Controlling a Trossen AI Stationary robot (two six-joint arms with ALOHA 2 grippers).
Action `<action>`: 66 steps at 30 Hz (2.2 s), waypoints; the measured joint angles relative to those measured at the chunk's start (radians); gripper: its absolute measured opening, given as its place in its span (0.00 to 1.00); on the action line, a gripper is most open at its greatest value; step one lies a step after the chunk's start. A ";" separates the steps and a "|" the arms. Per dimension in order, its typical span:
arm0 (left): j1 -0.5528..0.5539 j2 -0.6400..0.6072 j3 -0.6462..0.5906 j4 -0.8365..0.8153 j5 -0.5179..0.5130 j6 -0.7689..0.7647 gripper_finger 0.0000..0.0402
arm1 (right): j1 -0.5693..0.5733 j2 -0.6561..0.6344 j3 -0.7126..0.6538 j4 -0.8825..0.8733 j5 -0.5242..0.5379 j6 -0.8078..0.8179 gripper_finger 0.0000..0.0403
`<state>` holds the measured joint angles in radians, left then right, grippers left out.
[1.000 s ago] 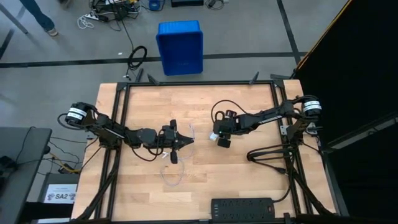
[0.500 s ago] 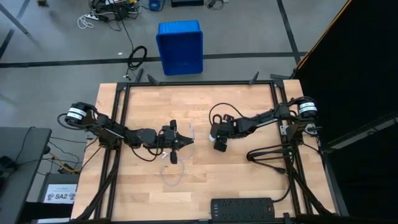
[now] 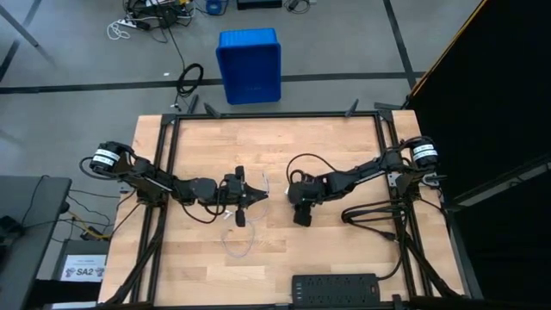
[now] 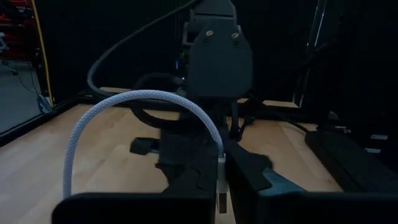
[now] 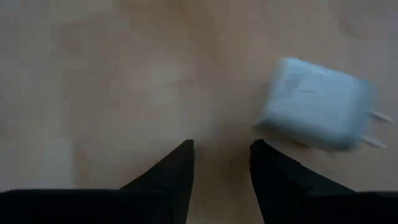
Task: Insert USB
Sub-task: Insert the white USB cable into the white charger adapter
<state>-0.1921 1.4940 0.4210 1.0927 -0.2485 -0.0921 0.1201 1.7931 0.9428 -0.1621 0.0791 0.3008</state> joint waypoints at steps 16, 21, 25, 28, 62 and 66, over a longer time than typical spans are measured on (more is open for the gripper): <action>0.000 0.000 0.000 -0.019 0.000 -0.002 0.00 | 0.056 -0.003 0.257 -0.378 0.171 -0.300 0.31; 0.000 0.000 0.000 -0.020 0.013 -0.018 0.00 | 0.017 -0.004 0.281 -0.381 0.128 -0.486 0.32; 0.000 0.000 0.000 -0.021 0.016 -0.018 0.00 | -0.039 0.002 0.283 -0.392 0.028 -0.566 0.34; 0.000 0.000 0.000 -0.021 0.016 -0.018 0.00 | -0.078 0.006 0.274 -0.414 -0.013 -0.593 0.37; 0.000 0.001 -0.001 -0.028 0.019 -0.018 0.00 | -0.111 0.119 0.253 -0.312 0.028 -0.685 0.54; 0.000 0.001 -0.001 -0.030 0.019 -0.017 0.00 | -0.111 0.119 0.252 -0.318 0.029 -0.629 0.50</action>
<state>-0.1925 1.4952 0.4202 1.0630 -0.2298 -0.1093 0.0093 1.9125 1.1950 -0.4797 0.1083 -0.3287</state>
